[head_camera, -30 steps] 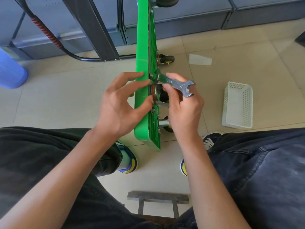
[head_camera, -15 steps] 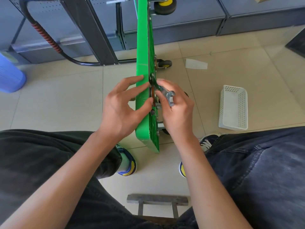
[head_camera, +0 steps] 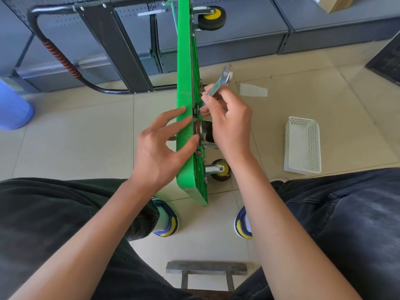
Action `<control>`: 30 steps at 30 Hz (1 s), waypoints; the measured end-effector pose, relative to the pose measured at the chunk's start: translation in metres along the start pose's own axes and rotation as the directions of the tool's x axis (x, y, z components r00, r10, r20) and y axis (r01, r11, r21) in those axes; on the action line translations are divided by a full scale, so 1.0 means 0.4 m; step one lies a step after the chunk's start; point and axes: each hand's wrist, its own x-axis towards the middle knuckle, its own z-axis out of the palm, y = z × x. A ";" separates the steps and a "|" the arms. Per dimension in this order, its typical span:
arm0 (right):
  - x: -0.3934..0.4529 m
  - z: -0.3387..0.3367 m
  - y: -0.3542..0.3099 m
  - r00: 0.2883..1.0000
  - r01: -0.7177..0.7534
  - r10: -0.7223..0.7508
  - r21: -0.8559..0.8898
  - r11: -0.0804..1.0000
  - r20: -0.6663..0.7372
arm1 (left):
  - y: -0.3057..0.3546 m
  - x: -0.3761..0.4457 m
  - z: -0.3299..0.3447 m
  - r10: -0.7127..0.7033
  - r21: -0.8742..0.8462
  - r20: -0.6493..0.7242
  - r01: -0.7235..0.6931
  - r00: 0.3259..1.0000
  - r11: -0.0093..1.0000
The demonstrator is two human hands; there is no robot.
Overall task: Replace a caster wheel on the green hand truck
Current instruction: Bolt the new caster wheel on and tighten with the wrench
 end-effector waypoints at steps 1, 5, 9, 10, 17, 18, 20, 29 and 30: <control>0.010 0.002 0.001 1.000 -0.011 0.011 0.002 1.000 0.001 | 0.000 0.000 0.000 0.000 -0.001 0.001 0.000 1.000 1.000; 0.046 0.012 0.007 0.998 -0.050 0.049 0.013 0.999 0.036 | 0.000 0.000 0.001 -0.004 -0.013 0.004 0.004 1.000 1.000; 0.081 0.029 0.014 0.993 -0.092 0.089 0.033 0.995 0.075 | -0.004 -0.002 0.002 -0.005 -0.021 0.009 0.005 1.000 1.000; 0.088 0.035 0.017 0.991 -0.113 0.109 0.046 0.993 0.080 | -0.005 -0.002 0.002 -0.006 -0.022 0.008 0.006 1.000 1.000; 0.156 0.071 0.063 0.940 -0.292 0.291 -0.018 0.956 0.177 | -0.003 -0.004 0.002 -0.023 -0.038 0.010 0.023 1.000 0.999; 0.167 0.077 0.077 0.912 -0.361 0.357 -0.020 0.932 0.201 | -0.002 -0.004 0.002 -0.024 -0.036 0.008 0.024 1.000 0.999; 0.185 0.085 0.108 0.799 -0.574 0.549 0.041 0.818 0.246 | -0.002 -0.003 0.002 -0.026 -0.033 0.009 0.027 1.000 0.999; 0.197 0.065 0.140 0.442 -0.891 0.801 0.097 0.443 0.403 | -0.001 -0.001 0.001 -0.025 -0.018 0.023 0.026 0.999 1.000; 0.197 0.058 0.131 0.455 -0.883 0.802 0.077 0.463 0.386 | 0.000 -0.001 0.001 -0.024 -0.016 0.022 0.024 0.999 1.000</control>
